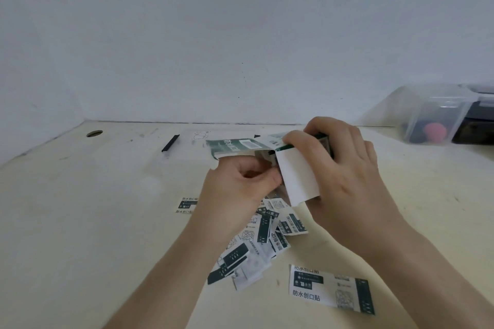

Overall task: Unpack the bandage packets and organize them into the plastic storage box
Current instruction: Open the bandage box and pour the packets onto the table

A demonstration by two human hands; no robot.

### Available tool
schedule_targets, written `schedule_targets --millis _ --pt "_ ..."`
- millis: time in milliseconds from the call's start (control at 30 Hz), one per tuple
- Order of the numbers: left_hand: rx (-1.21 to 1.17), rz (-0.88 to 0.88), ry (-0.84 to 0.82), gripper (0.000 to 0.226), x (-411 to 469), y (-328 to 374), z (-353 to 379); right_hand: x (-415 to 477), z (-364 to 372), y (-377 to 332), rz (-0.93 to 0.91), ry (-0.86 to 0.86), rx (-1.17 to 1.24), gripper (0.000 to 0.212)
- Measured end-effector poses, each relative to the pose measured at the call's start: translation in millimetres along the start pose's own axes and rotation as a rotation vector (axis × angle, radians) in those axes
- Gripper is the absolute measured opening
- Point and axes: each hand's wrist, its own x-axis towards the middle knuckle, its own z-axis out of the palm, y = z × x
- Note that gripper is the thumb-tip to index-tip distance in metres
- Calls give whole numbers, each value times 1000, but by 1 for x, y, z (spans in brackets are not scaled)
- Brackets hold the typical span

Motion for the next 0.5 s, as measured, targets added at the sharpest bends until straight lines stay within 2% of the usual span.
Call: schedule_targets --millis 133,267,400,500 --pt "38 -3 3 8 5 1 -19 1 2 13 49 15 57 70" --pt "151 -150 -209 11 13 1 -57 -2 -1 33 212 5 126 72" --pt "532 -270 -276 20 18 -13 -65 -2 -2 40 317 -49 196 73" --pt "845 -259 -201 28 21 -20 -60 -1 -2 45 463 -44 332 78"
